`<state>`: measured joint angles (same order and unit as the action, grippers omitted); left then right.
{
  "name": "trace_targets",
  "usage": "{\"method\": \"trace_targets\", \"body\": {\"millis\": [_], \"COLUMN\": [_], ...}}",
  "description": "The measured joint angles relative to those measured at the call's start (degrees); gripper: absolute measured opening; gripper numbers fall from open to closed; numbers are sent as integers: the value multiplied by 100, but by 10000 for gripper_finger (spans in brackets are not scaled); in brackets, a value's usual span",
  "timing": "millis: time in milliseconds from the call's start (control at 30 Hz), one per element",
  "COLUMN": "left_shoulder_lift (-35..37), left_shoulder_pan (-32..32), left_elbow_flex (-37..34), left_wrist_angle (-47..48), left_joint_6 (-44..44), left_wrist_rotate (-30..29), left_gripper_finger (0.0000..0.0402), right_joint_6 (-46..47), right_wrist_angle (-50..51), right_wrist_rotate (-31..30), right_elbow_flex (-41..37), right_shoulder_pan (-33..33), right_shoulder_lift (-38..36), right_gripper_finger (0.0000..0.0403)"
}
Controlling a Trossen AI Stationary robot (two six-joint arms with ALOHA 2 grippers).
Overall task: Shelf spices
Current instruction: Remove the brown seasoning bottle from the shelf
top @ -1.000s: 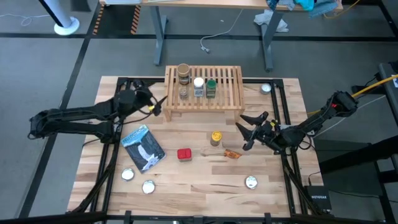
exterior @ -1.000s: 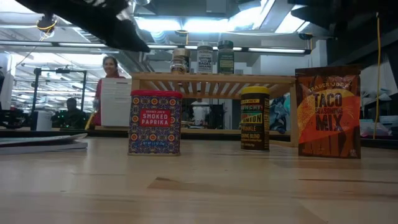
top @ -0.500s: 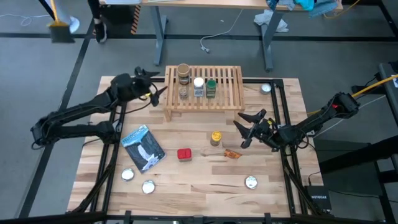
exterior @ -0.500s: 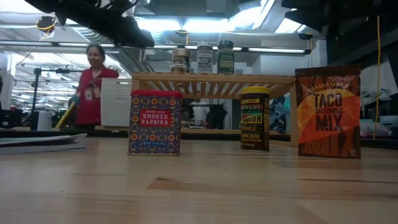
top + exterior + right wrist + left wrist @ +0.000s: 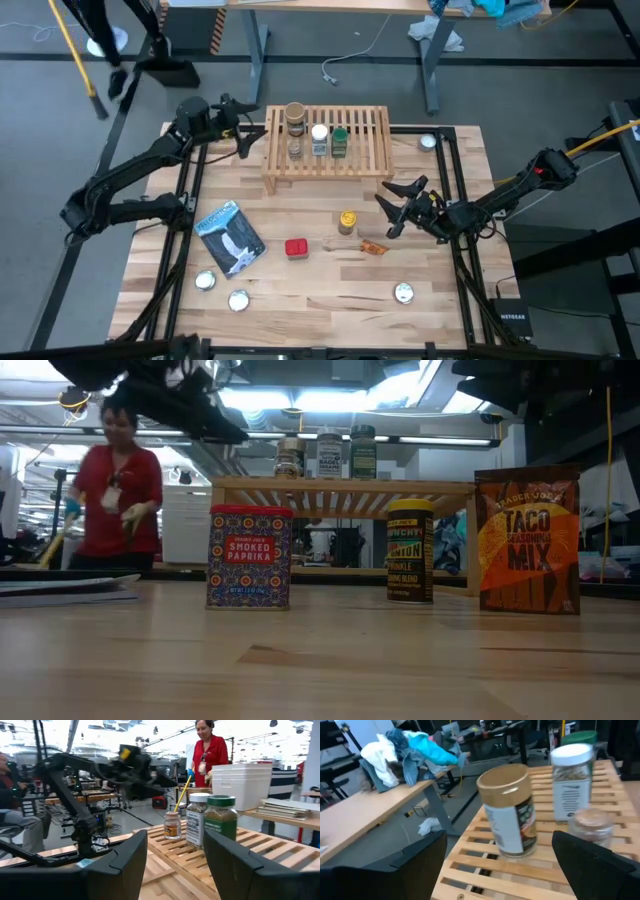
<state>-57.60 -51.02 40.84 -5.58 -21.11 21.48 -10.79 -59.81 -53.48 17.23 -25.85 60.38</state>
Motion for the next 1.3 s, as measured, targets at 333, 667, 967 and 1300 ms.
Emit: {"method": "trace_targets", "body": {"millis": [333,667,967,1300], "left_shoulder_lift": [-1241,-1983,-1985,-1985], "left_shoulder_pan": [-546,-577,-545,-479], "left_elbow_flex": [551,1081,1090,1090], "left_wrist_angle": [-457,-472,-776,-773], "left_joint_6": [136,-13,171,255], "left_wrist_rotate": [1308,1722,2194,2191], "left_gripper_finger": [352,352,352,352], "right_joint_6": [0,0,-1,-1], "right_wrist_angle": [-2,62,725,2022], "right_wrist_rotate": [267,273,276,297], "right_elbow_flex": [0,0,0,0], "right_shoulder_pan": [0,0,0,0], "right_shoulder_lift": [0,4,4,4], "right_gripper_finger": [198,198,198,198]}}
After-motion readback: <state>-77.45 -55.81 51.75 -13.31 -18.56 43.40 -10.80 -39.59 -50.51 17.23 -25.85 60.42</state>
